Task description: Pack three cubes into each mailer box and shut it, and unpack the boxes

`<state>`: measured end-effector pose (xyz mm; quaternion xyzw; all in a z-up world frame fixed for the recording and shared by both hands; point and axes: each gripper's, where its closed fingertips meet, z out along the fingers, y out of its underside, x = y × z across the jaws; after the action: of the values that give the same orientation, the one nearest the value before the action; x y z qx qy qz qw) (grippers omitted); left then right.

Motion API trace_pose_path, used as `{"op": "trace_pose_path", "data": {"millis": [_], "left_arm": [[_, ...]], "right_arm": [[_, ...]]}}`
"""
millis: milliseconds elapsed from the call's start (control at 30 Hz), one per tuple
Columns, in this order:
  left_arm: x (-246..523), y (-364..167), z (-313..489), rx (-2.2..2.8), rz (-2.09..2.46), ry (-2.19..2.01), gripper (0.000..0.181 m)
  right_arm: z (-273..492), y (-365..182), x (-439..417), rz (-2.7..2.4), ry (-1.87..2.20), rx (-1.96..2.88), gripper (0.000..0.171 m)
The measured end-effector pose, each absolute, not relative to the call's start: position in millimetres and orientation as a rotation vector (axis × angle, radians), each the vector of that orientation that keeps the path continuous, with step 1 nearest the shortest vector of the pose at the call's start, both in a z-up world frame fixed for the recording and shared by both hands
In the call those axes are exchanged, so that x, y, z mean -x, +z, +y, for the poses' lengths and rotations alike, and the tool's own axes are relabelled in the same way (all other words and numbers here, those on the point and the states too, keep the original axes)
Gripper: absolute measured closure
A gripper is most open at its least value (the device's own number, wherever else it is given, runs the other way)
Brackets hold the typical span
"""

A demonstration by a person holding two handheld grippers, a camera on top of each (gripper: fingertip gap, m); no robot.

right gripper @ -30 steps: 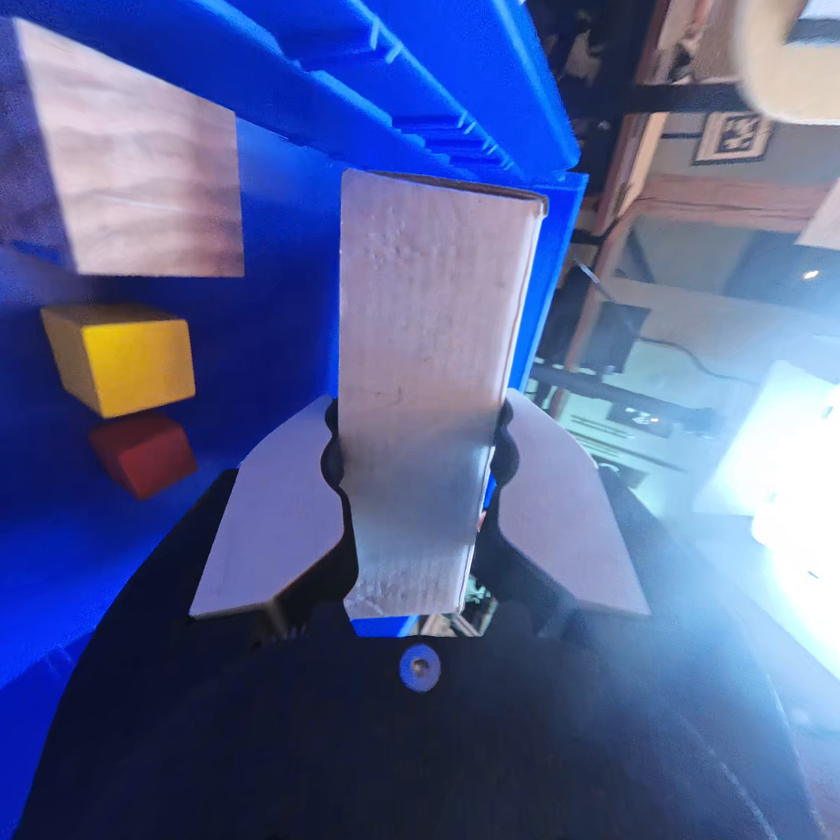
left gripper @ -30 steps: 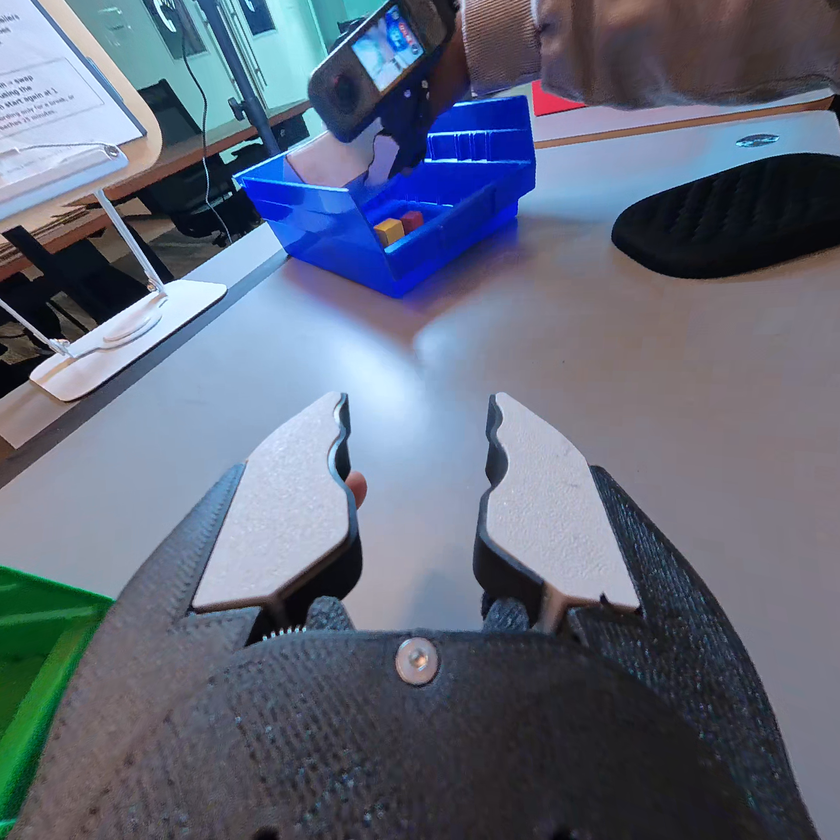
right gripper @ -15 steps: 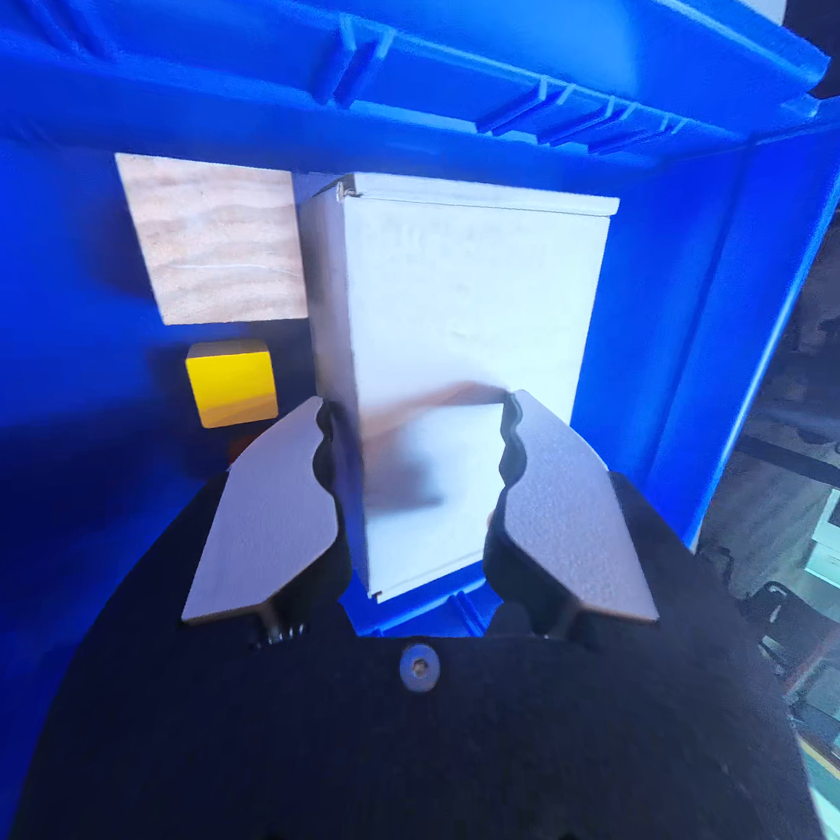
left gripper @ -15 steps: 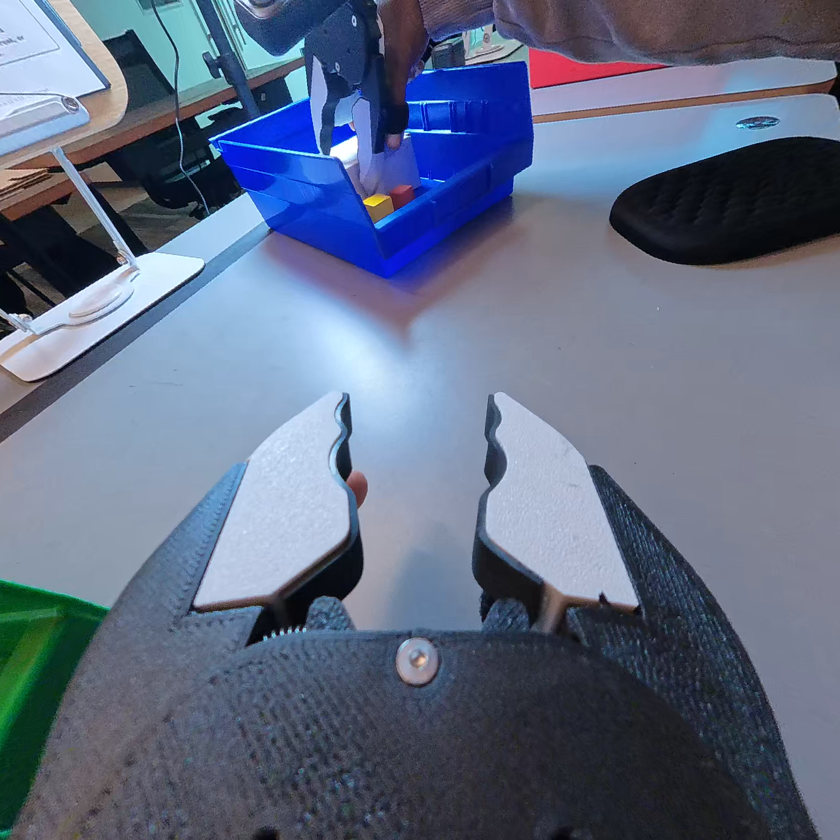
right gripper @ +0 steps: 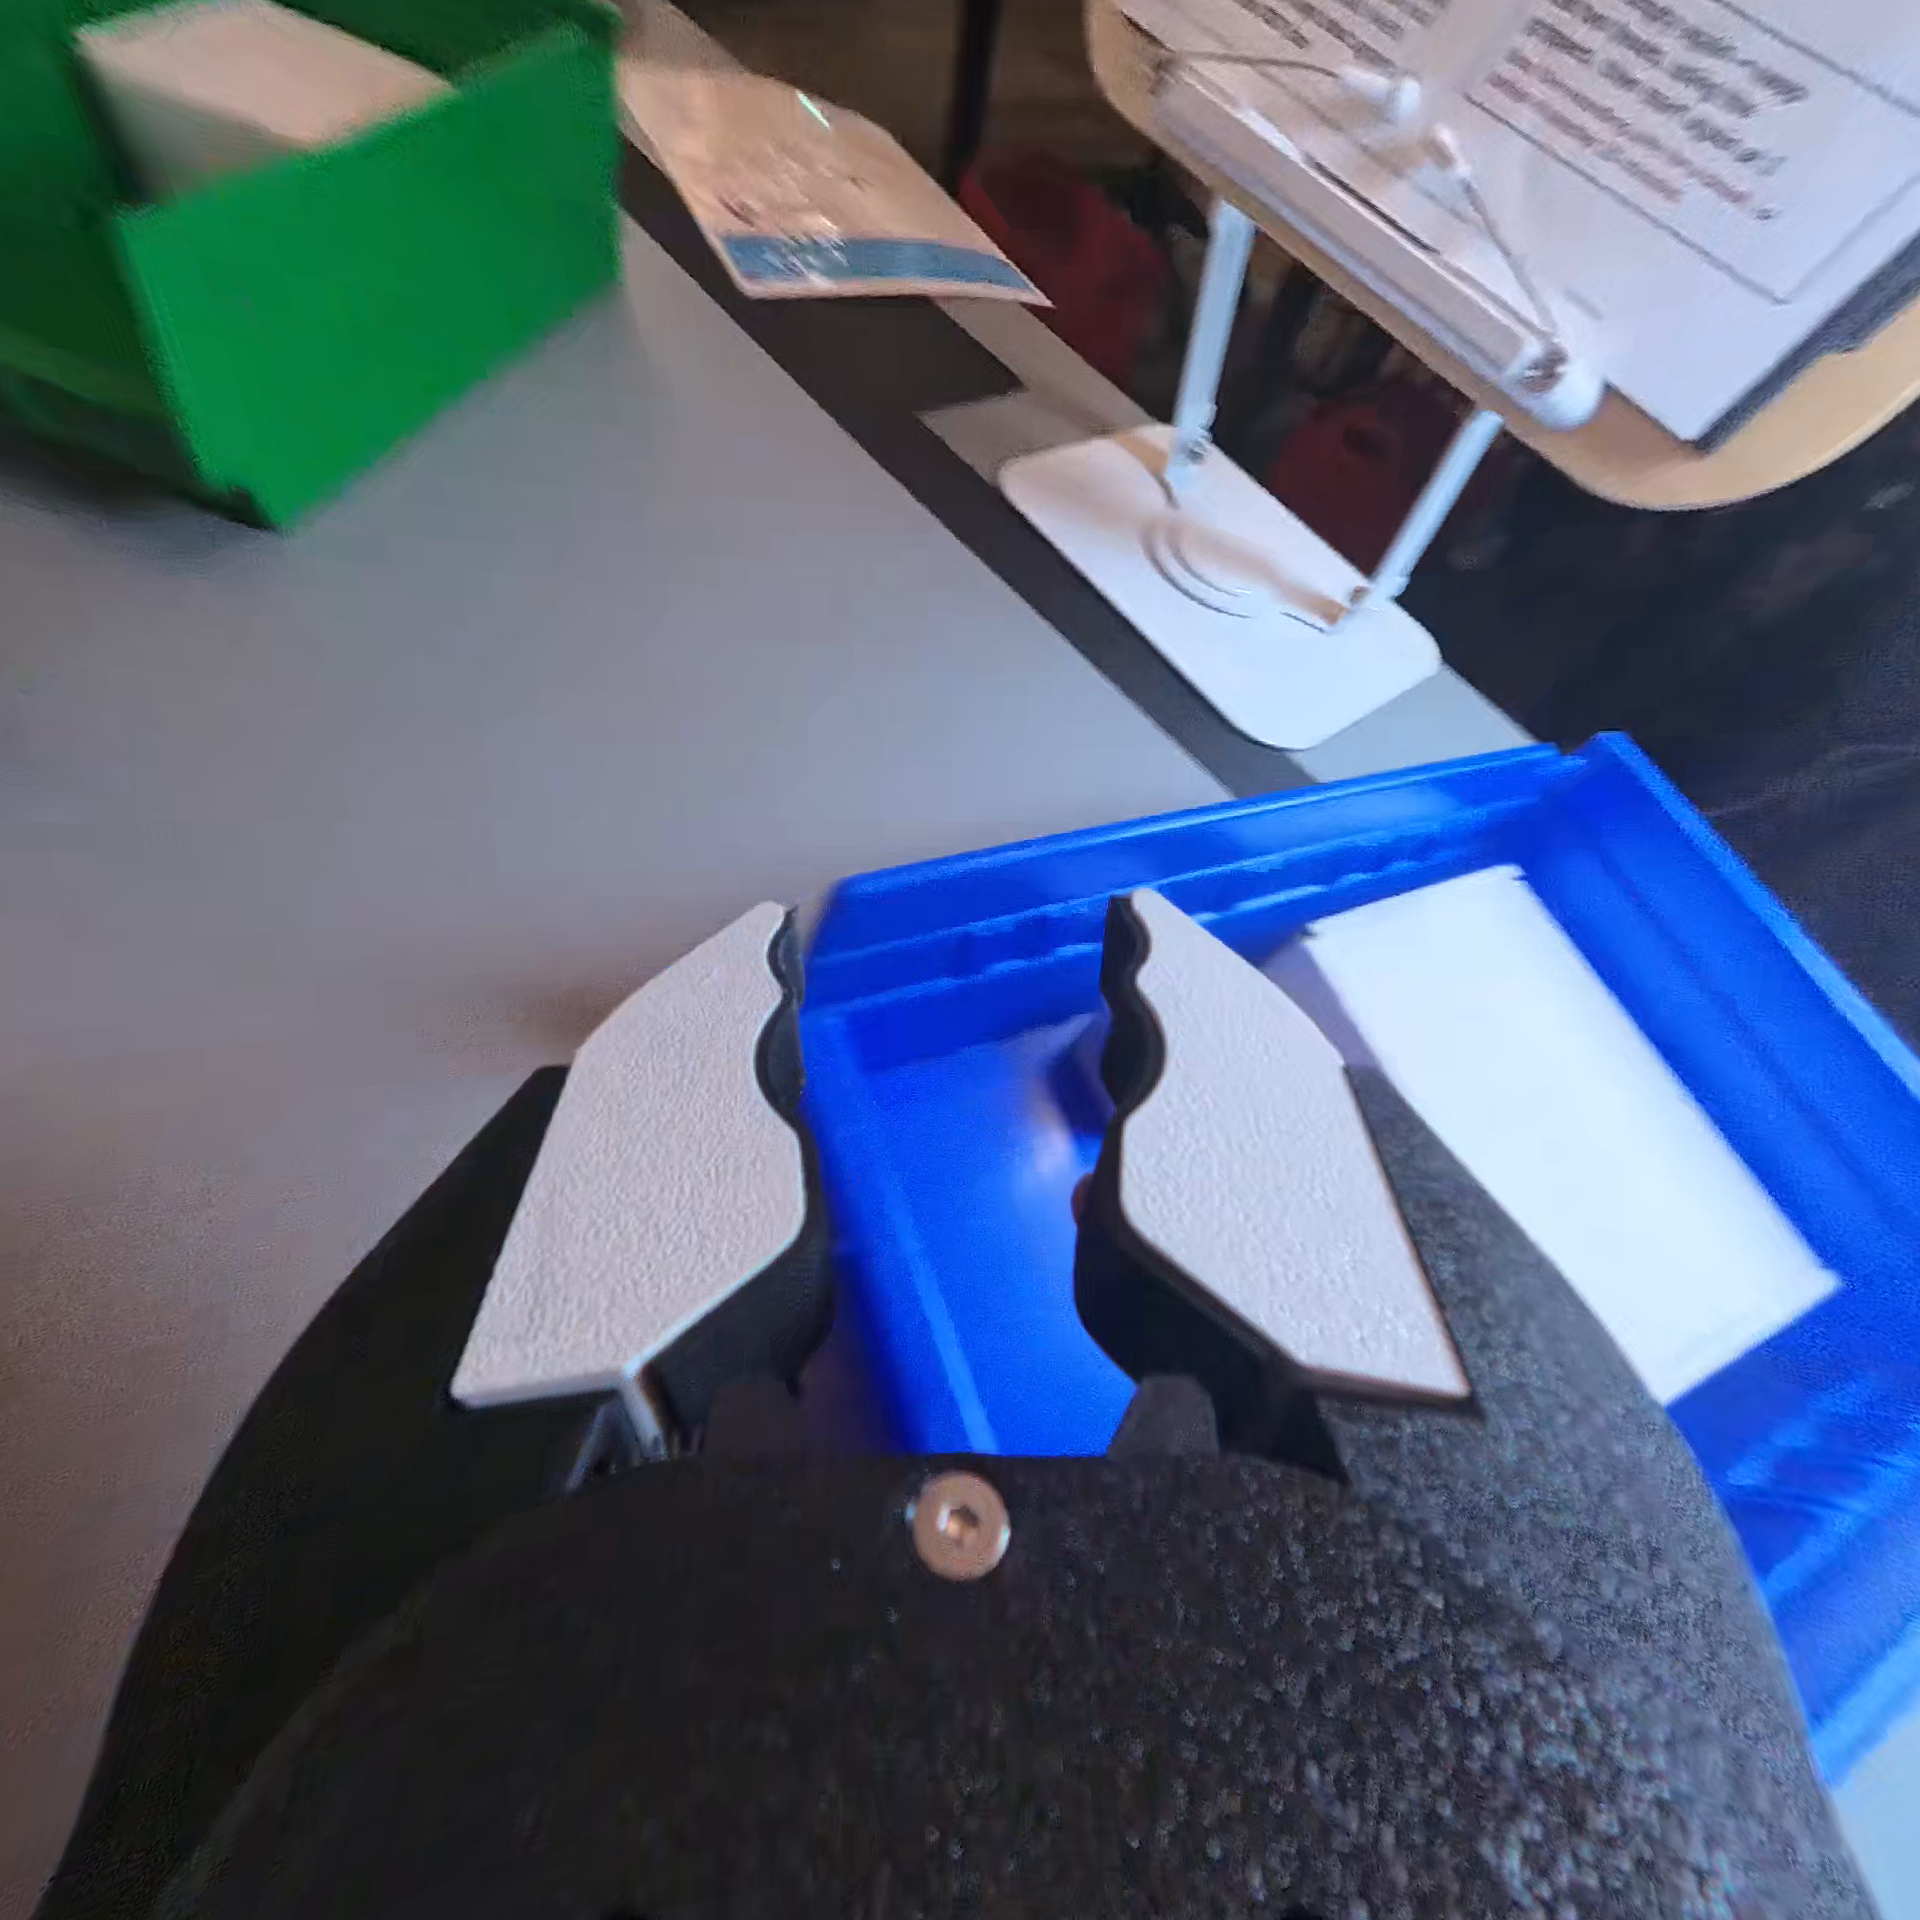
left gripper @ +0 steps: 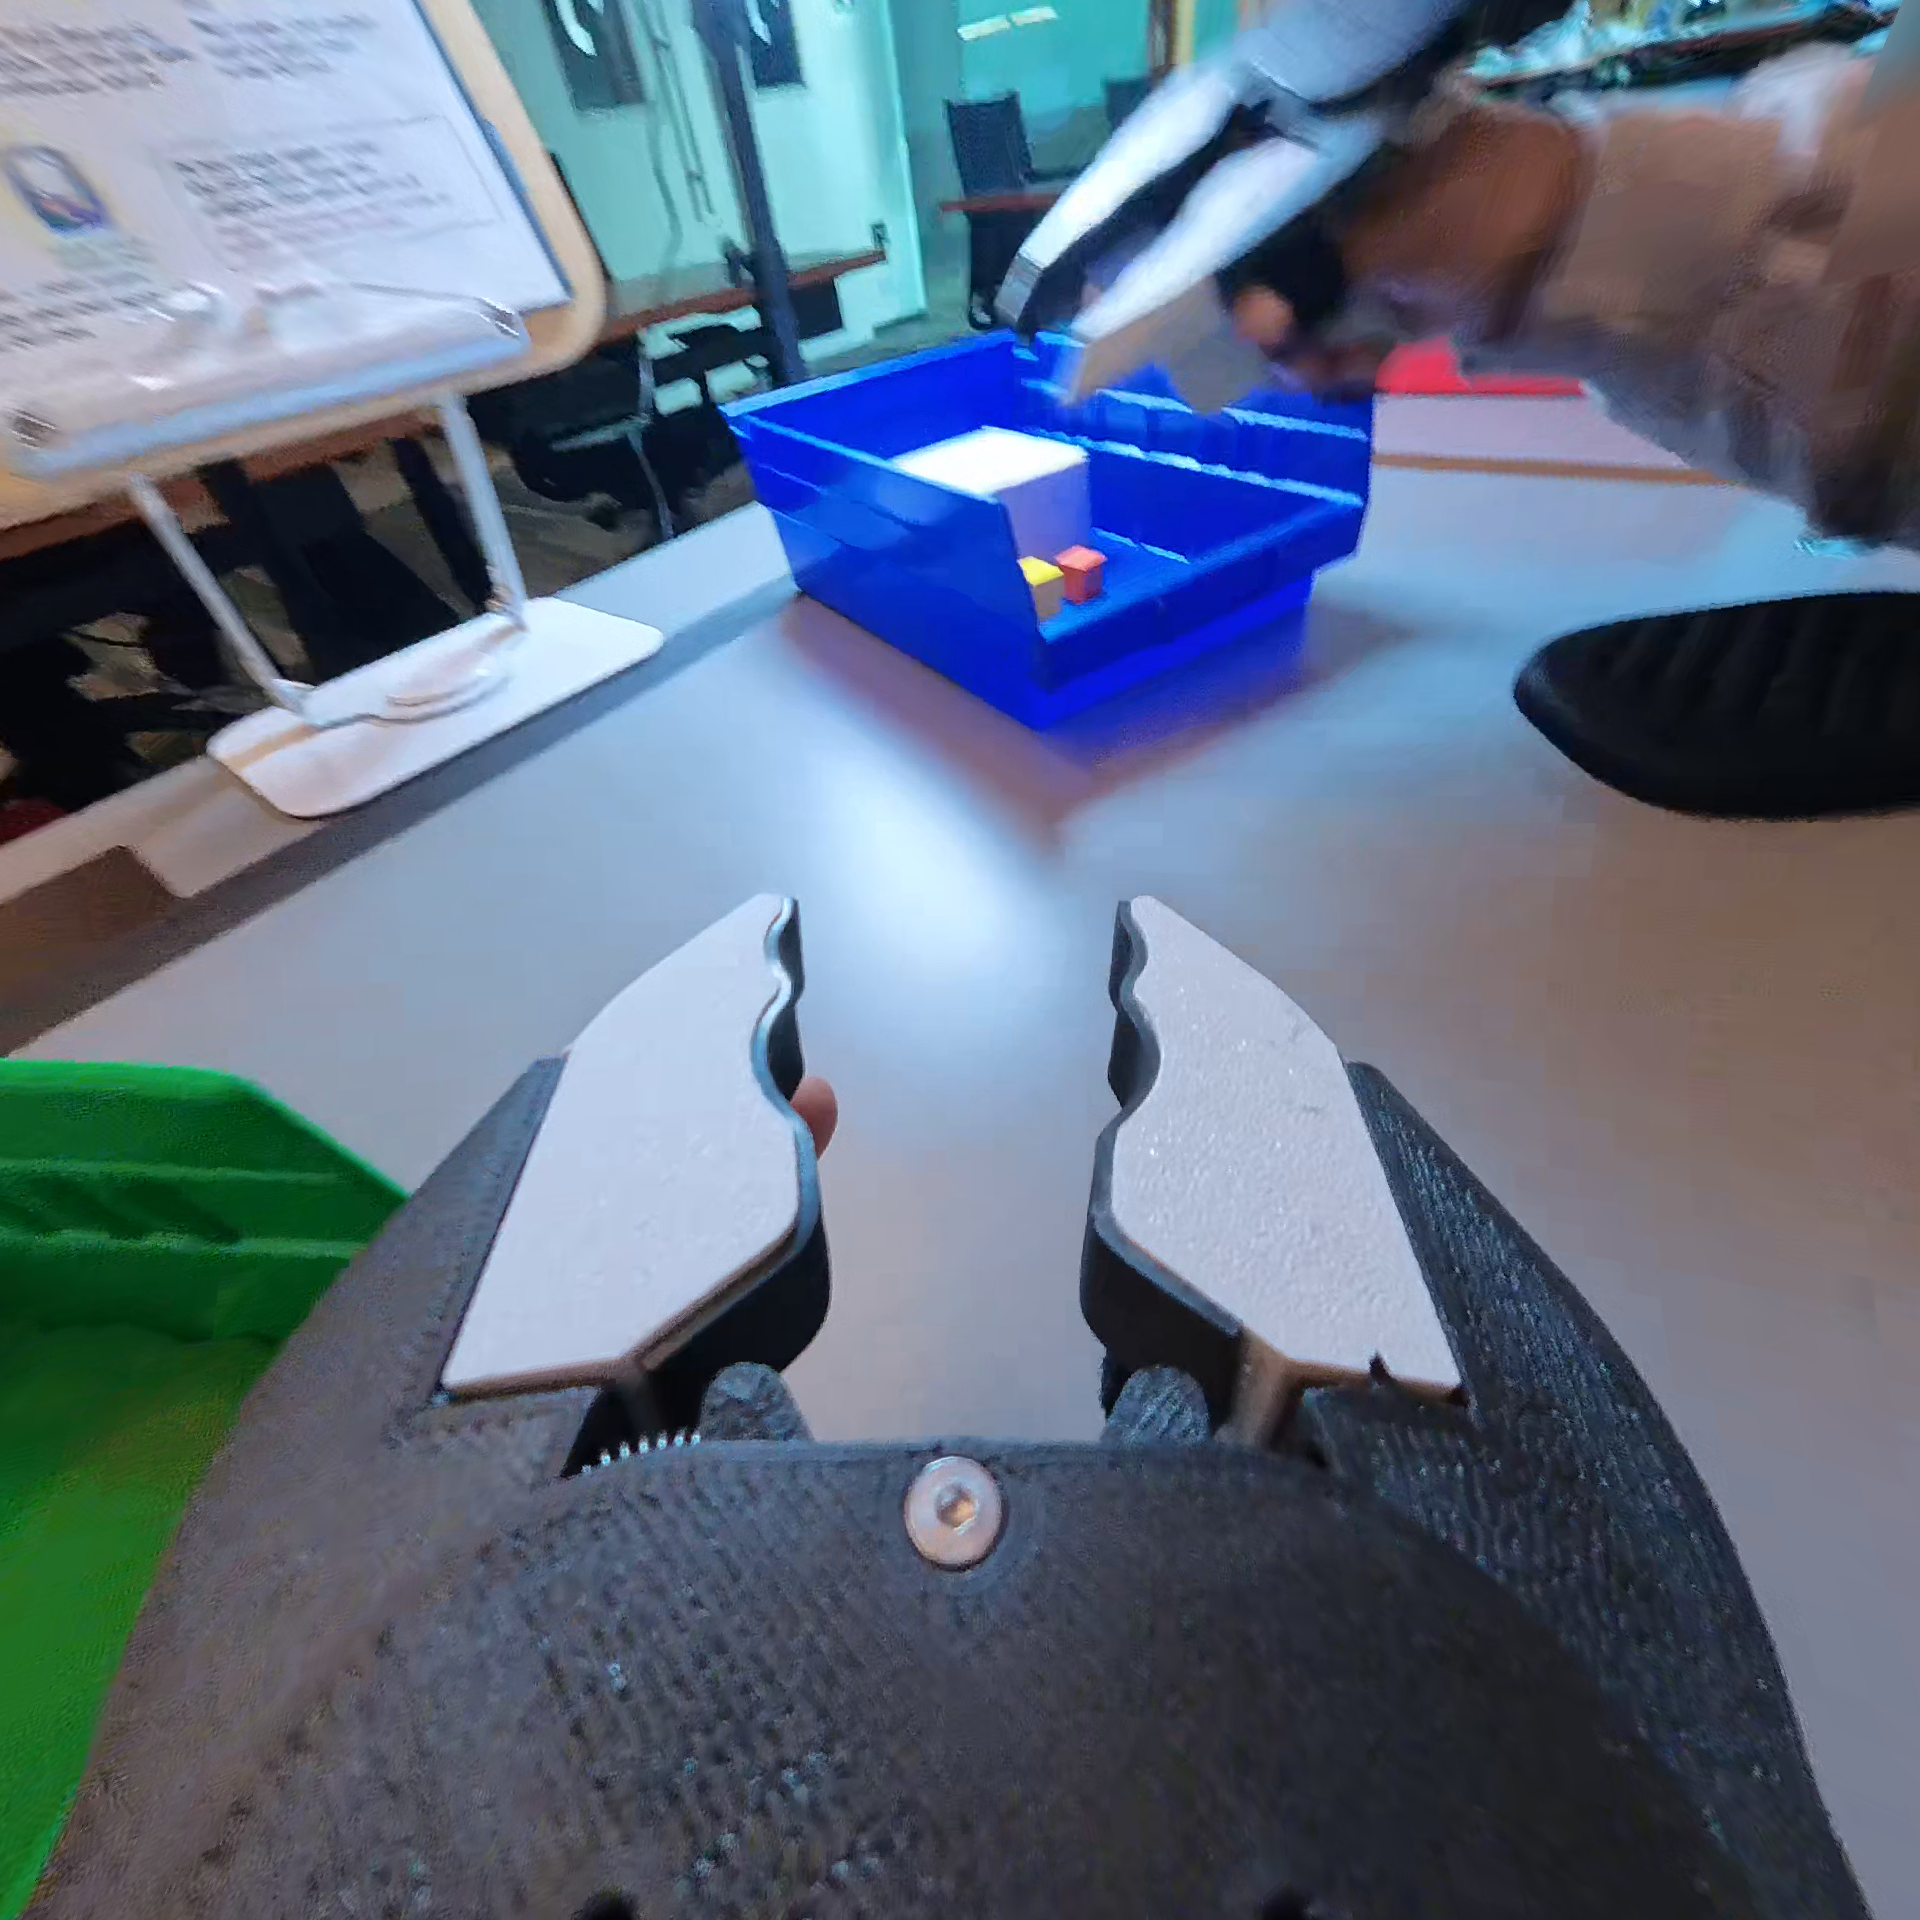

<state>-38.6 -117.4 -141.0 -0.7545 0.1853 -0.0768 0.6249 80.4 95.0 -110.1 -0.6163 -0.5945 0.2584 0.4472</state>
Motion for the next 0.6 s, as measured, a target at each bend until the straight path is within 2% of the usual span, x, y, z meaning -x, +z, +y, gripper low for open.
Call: {"op": "trace_pose_path", "data": {"millis": [33, 167, 300, 467, 600], "left_arm": [[48, -129, -118, 1.715, 0.399, -0.151, 0.124], [109, -81, -121, 1.742, 0.363, 0.057, 0.12], [200, -69, -109, 2.006, 0.385, 0.266, 0.108], [319, -138, -103, 2.522, 0.415, 0.38, 0.088], [372, -180, -101, 2.739, 0.396, 0.371, 0.078]], "right_arm": [[69, -113, -84, -1.467, 0.723, 1.52, 0.116], [2, -135, -93, -1.534, 0.784, 1.422, 0.117], [-16, -152, -88, -1.568, 0.773, 1.325, 0.119], [-26, -174, -83, -1.607, 0.844, 1.343, 0.12], [-25, -189, -89, -1.64, 0.821, 1.347, 0.12]]}}
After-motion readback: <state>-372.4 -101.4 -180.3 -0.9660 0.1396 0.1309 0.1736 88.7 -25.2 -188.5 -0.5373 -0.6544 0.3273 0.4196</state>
